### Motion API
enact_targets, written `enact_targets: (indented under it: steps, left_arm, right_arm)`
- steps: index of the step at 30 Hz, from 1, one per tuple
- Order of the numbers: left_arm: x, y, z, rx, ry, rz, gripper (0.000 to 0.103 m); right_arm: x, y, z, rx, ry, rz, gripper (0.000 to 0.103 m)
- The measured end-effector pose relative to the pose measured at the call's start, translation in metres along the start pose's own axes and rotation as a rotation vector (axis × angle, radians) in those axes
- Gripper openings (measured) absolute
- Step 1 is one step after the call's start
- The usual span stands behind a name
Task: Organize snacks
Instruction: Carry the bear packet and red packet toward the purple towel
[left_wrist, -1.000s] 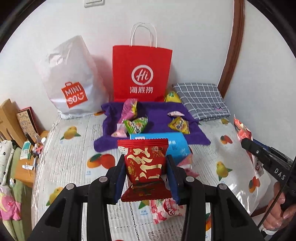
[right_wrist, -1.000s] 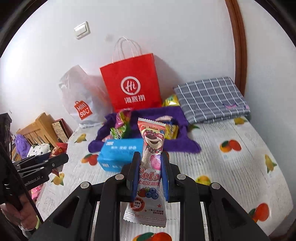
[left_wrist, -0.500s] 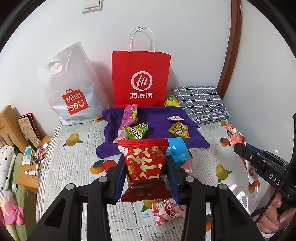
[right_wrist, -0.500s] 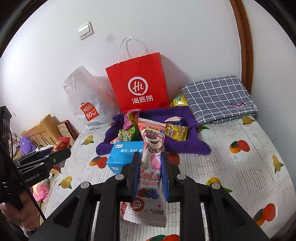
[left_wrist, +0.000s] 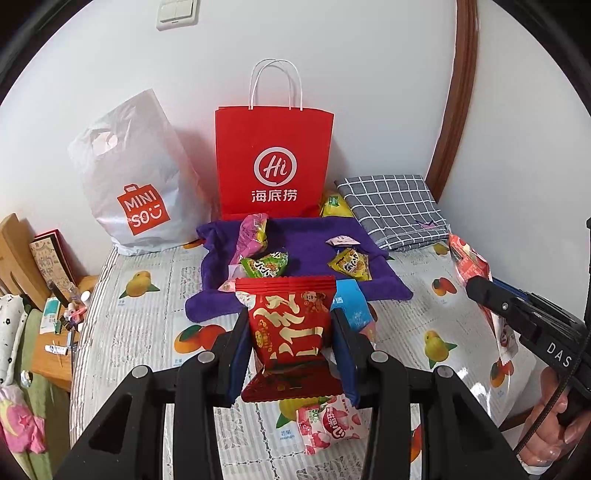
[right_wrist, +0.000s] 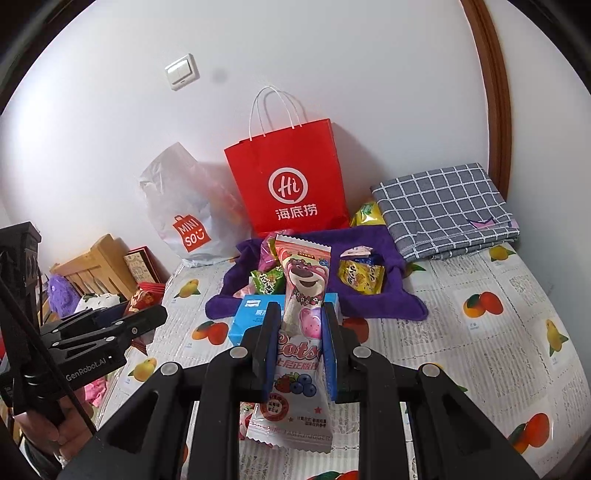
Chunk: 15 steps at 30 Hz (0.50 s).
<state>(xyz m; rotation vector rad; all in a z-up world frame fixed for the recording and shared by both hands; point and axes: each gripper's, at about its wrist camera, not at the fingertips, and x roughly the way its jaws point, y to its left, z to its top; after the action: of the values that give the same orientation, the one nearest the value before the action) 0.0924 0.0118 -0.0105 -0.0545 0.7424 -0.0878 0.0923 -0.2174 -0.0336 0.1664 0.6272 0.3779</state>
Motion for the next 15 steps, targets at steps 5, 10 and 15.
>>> enact_targets:
  steps: [5, 10, 15]
  left_arm:
    - [0.004, 0.002, 0.003, -0.005, 0.003, -0.001, 0.039]
    - [0.011, 0.004, 0.005, -0.008, 0.009, -0.002, 0.039]
    - [0.016, 0.007, 0.008, -0.011, 0.013, 0.0, 0.039]
  right_arm:
    - [0.002, 0.002, 0.004, -0.004, -0.005, 0.008, 0.021]
    - [0.008, 0.003, 0.006, -0.007, 0.002, 0.015, 0.021]
    - [0.014, 0.003, 0.009, -0.01, 0.004, 0.018, 0.021]
